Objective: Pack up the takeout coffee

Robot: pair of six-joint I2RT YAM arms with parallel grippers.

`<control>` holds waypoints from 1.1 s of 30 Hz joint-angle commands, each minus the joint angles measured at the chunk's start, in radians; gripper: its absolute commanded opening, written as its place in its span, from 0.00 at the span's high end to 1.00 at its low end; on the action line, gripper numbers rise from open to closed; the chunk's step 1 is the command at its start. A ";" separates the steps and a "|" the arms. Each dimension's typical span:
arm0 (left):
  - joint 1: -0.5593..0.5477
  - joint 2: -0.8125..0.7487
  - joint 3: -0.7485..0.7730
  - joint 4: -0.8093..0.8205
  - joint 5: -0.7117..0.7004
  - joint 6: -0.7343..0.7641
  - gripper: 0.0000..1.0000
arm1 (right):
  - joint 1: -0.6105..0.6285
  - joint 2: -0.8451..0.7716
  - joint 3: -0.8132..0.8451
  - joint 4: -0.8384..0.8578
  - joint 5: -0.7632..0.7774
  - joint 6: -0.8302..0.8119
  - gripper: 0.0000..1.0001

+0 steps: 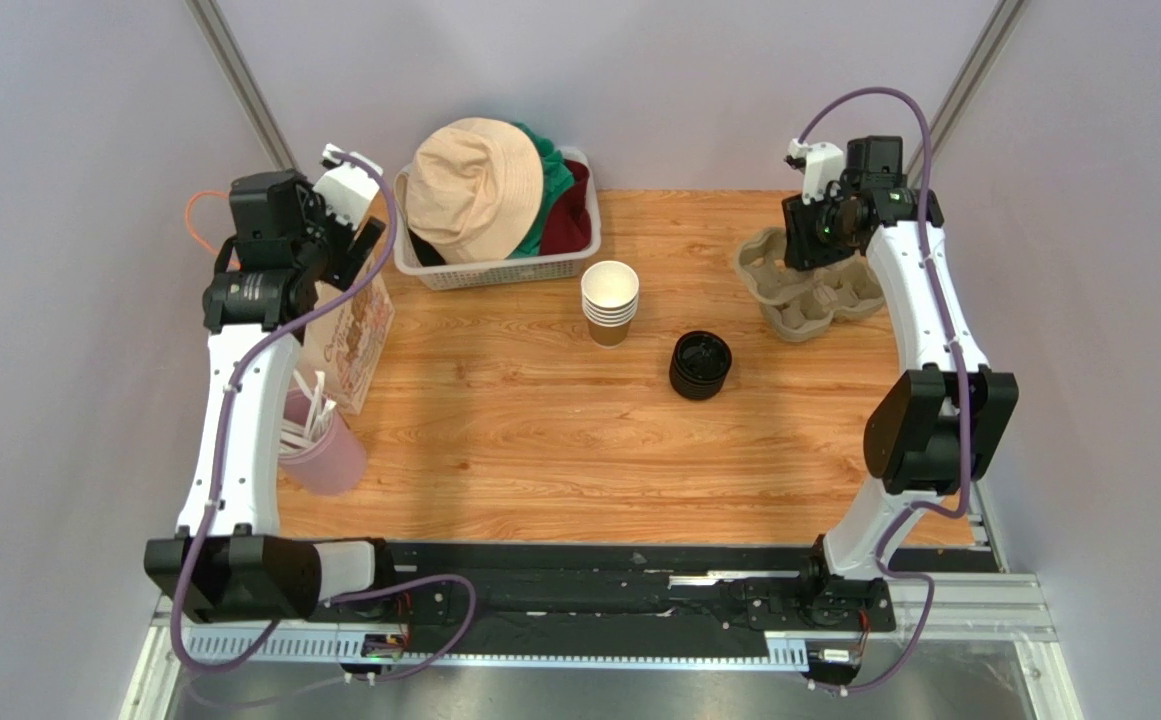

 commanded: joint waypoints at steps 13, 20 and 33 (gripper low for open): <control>0.008 0.007 0.044 -0.026 0.151 -0.023 1.00 | 0.034 -0.070 -0.011 0.029 -0.007 0.011 0.68; -0.017 -0.065 0.005 -0.078 0.283 -0.064 1.00 | 0.034 -0.068 -0.013 0.027 0.001 0.010 0.69; -0.414 -0.283 -0.206 -0.073 0.235 -0.120 1.00 | 0.034 -0.070 -0.016 0.027 -0.006 0.011 0.68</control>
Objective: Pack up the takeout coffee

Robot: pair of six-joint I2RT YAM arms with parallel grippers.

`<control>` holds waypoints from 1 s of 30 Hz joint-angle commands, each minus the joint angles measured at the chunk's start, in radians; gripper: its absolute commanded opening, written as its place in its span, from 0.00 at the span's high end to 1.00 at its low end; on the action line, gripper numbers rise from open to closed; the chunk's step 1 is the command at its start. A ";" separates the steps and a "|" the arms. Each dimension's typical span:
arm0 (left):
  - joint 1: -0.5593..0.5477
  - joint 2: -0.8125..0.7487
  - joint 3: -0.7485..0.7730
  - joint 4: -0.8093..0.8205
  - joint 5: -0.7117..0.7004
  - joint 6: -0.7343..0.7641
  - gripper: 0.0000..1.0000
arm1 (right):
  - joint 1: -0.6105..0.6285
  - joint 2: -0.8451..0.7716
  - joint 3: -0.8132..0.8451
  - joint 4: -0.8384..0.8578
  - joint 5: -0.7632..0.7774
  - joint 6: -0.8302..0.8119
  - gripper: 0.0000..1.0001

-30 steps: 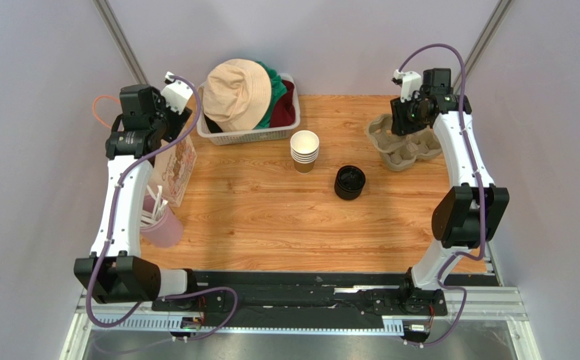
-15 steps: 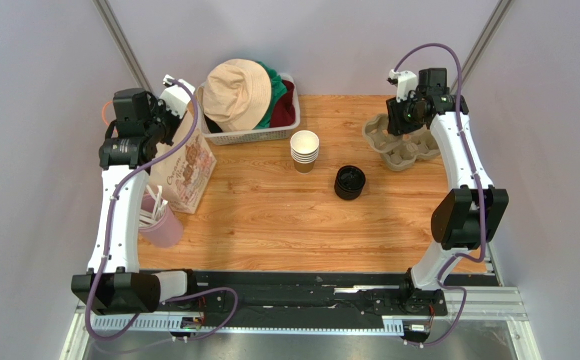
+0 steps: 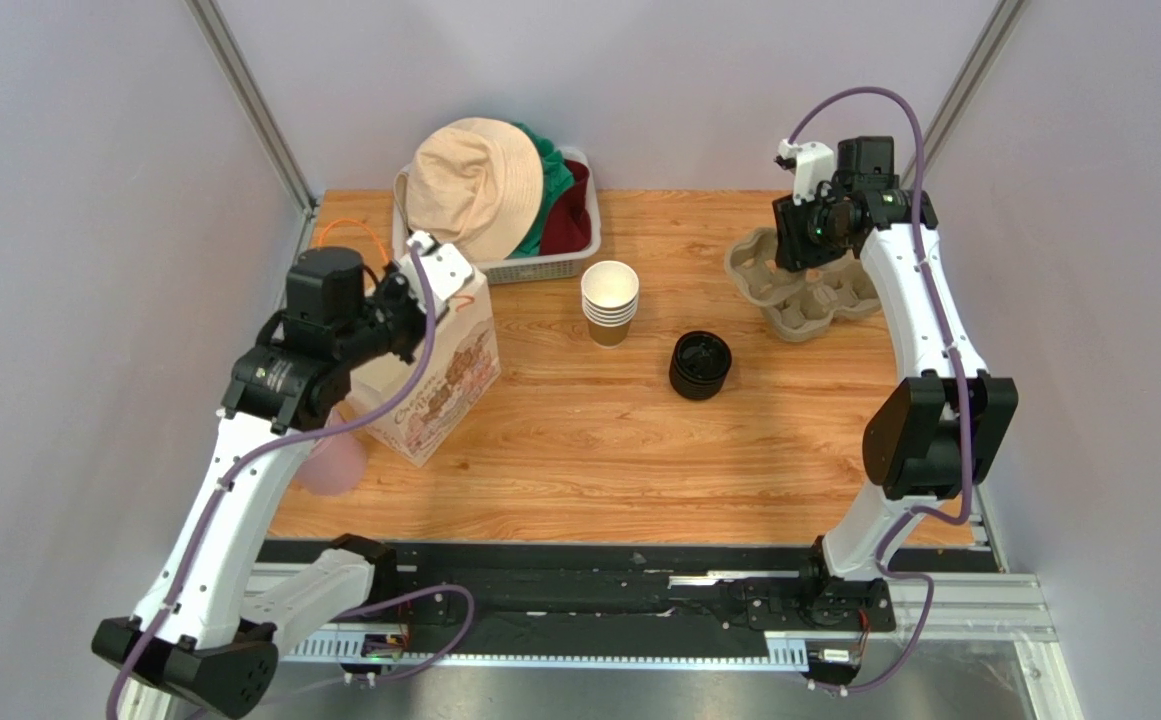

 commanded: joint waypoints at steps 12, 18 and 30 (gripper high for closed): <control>-0.293 -0.005 0.062 -0.006 0.021 -0.197 0.94 | 0.033 -0.057 0.001 0.024 -0.009 0.014 0.69; -0.294 0.011 0.120 -0.011 0.098 -0.228 0.53 | 0.033 -0.075 0.001 0.023 -0.019 0.018 0.69; -0.294 -0.063 0.289 -0.063 -0.078 -0.156 0.05 | 0.080 -0.109 0.029 -0.004 -0.039 0.035 0.69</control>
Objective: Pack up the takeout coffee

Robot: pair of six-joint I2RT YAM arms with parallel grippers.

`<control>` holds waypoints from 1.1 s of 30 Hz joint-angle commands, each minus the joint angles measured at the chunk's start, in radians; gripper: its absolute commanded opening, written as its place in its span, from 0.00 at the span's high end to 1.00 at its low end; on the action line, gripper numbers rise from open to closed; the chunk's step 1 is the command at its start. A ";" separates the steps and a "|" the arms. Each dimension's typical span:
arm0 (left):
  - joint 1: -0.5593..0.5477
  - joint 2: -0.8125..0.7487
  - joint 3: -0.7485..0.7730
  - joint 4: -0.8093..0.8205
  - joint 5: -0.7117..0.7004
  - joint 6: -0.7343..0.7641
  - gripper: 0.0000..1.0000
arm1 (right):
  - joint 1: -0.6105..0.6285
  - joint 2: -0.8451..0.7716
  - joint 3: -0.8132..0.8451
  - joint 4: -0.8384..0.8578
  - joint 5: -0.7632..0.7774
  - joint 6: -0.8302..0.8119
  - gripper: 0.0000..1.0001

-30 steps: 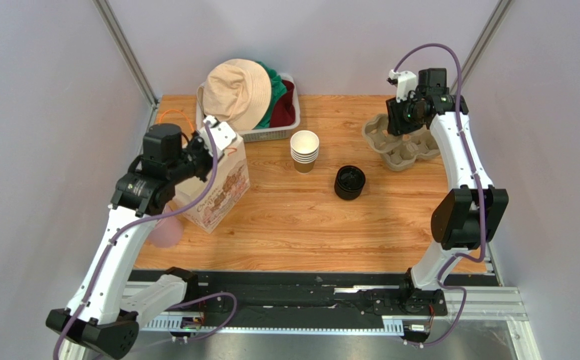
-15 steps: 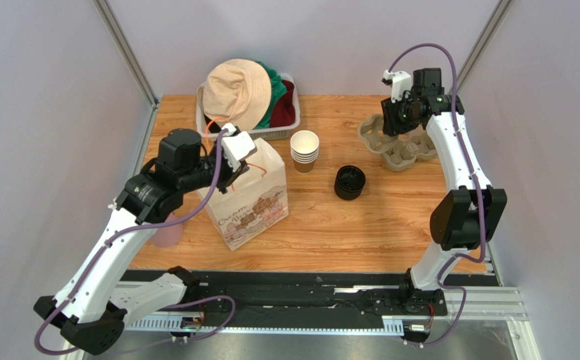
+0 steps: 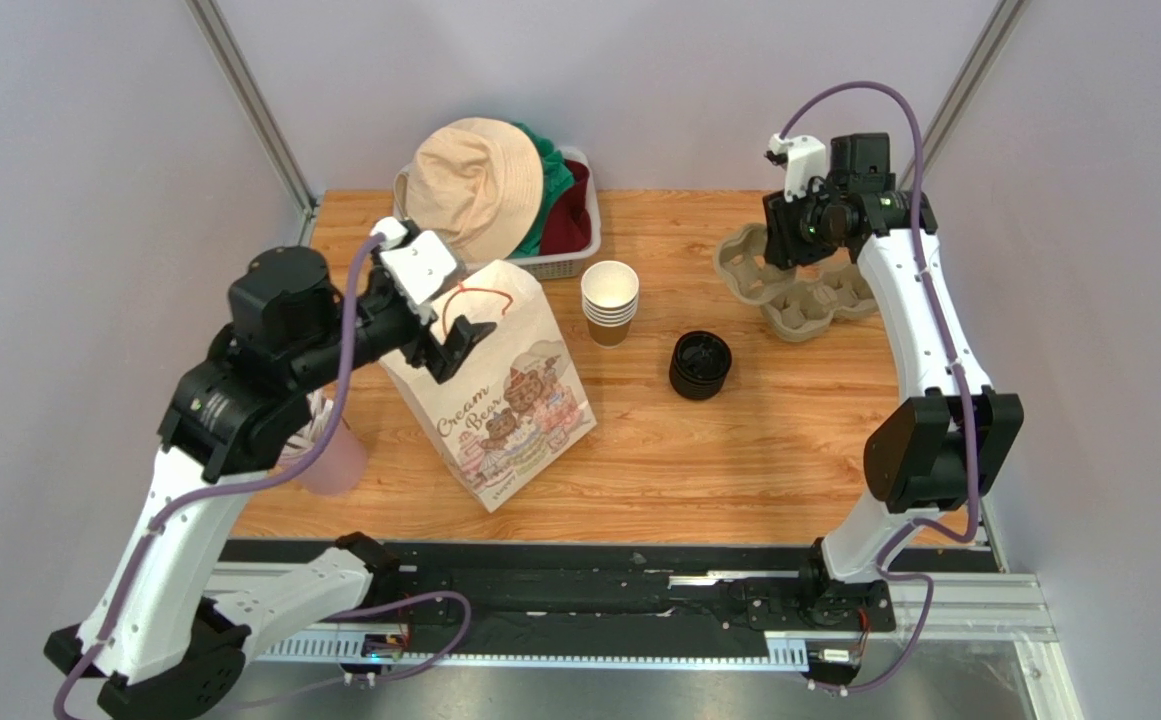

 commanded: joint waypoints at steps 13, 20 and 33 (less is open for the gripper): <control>-0.002 0.008 -0.211 0.126 0.056 -0.012 0.04 | 0.114 -0.069 0.028 0.004 0.029 0.018 0.68; 0.137 0.054 -0.119 0.188 -0.300 0.005 0.01 | 0.114 -0.071 0.011 0.017 0.020 0.018 0.69; 0.682 0.503 0.111 0.134 0.198 -0.046 0.01 | 0.115 -0.060 -0.002 0.020 0.018 0.013 0.68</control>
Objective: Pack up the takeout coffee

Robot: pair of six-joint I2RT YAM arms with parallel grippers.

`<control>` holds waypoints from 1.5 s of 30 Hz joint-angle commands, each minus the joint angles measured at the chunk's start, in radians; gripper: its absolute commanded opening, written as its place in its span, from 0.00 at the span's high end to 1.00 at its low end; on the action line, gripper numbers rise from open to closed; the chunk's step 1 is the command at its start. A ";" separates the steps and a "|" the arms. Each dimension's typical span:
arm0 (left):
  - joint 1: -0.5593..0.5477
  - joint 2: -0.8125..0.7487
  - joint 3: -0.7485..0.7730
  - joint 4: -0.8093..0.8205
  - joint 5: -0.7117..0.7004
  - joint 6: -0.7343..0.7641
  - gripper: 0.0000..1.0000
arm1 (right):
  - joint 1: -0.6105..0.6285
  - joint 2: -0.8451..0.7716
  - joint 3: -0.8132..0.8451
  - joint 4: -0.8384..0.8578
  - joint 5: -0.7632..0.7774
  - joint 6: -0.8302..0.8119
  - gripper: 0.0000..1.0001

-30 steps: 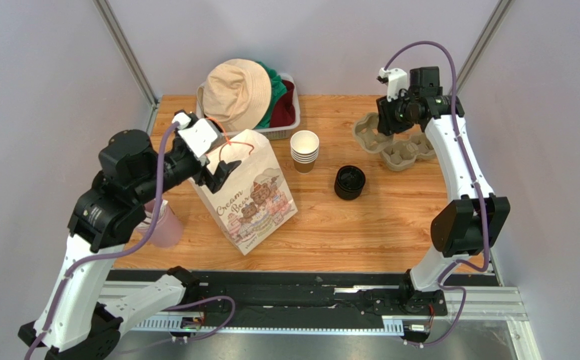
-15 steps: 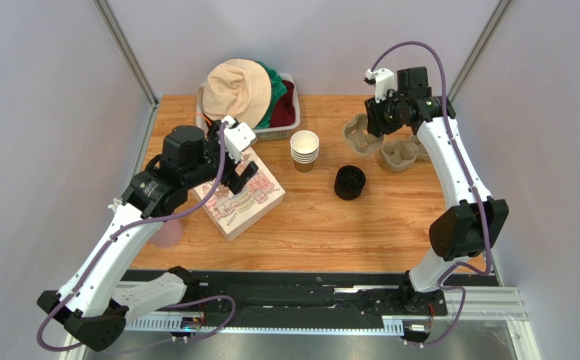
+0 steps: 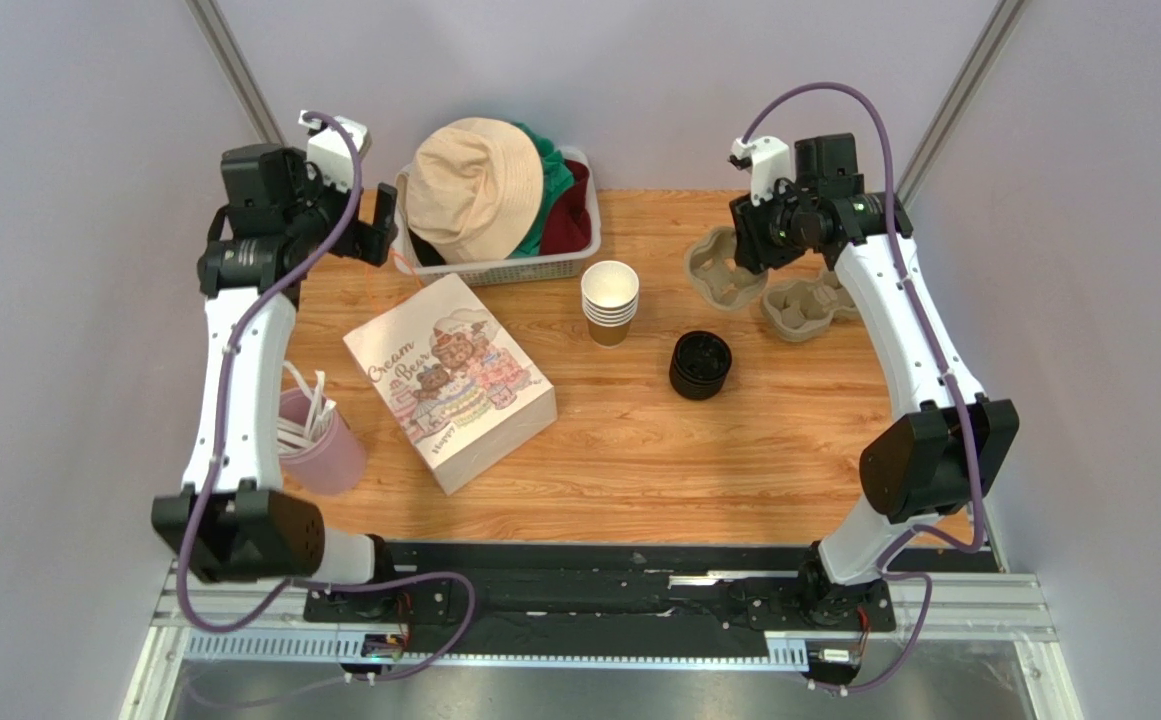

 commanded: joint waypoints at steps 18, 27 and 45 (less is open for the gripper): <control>0.113 0.462 0.163 0.027 0.212 0.115 0.11 | 0.010 -0.024 -0.011 0.031 0.006 0.003 0.69; 0.136 0.571 0.206 0.064 0.147 0.153 0.15 | 0.016 -0.014 -0.013 0.030 0.011 0.005 0.69; 0.240 0.608 0.250 -0.009 0.431 0.225 0.31 | 0.053 -0.001 -0.013 0.031 0.045 0.002 0.68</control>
